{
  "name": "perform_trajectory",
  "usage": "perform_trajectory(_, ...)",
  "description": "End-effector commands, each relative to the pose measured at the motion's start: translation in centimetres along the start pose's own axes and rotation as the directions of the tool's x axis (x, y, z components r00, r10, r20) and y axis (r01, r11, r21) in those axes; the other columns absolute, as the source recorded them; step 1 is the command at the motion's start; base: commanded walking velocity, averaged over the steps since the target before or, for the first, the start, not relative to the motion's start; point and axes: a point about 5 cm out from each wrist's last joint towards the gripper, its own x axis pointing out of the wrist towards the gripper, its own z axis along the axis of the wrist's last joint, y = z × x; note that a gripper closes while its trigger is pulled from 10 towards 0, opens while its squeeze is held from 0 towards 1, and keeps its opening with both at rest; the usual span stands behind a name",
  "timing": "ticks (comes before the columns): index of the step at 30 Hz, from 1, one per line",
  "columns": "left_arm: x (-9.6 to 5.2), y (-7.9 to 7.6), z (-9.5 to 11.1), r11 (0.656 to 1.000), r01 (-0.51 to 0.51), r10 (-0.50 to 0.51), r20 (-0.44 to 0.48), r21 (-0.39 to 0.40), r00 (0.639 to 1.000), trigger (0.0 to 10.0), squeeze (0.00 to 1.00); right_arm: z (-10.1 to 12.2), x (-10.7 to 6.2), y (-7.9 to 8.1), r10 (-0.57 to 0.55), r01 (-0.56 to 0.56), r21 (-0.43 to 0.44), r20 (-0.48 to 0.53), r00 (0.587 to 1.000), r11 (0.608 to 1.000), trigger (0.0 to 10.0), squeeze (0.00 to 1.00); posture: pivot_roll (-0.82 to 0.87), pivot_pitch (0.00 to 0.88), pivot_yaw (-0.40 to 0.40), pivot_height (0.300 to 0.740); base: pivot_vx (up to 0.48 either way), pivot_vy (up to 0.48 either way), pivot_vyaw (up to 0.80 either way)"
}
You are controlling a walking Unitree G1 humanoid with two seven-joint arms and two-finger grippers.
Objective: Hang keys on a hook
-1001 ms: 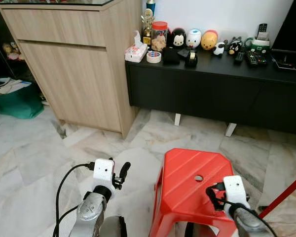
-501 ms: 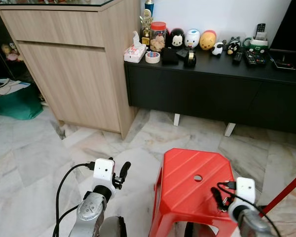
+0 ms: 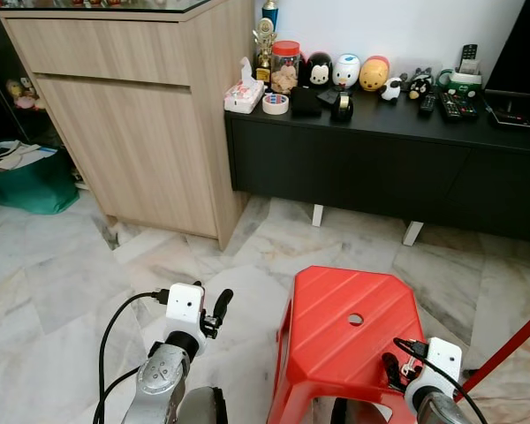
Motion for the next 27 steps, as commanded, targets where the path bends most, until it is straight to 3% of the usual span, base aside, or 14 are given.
perform_trajectory(1, 0.0, -0.2, -0.2, 1.0, 0.004, -0.004, -0.008, 0.004, 1.0, 10.0, 0.0, 0.4, 0.1, 0.0, 0.004, -0.004, 0.022, 0.022, 1.0, 1.0, 10.0, 0.0, 0.02, 0.0, -0.019, 0.603, 0.0, 0.0, 0.0)
perform_trajectory(15, -0.1, 0.0, -0.3, 1.0, -0.004, 0.004, -0.016, 0.011, 1.0, 10.0, 0.0, -0.9, 0.4, 3.3, 0.193, -0.202, -0.121, -0.084, 0.978, 0.972, 10.0, 0.0, 0.03, 0.0, -0.022, 0.603, 0.0, 0.0, 0.0)
perform_trajectory(27, 0.0, -0.3, -0.4, 1.0, 0.009, -0.009, -0.018, 0.027, 1.0, 10.0, 0.0, -0.6, 0.5, 3.4, 0.217, -0.226, -0.163, -0.071, 0.974, 0.96, 10.0, 0.0, 0.03, 0.0, -0.023, 0.603, 0.0, 0.0, 0.0)
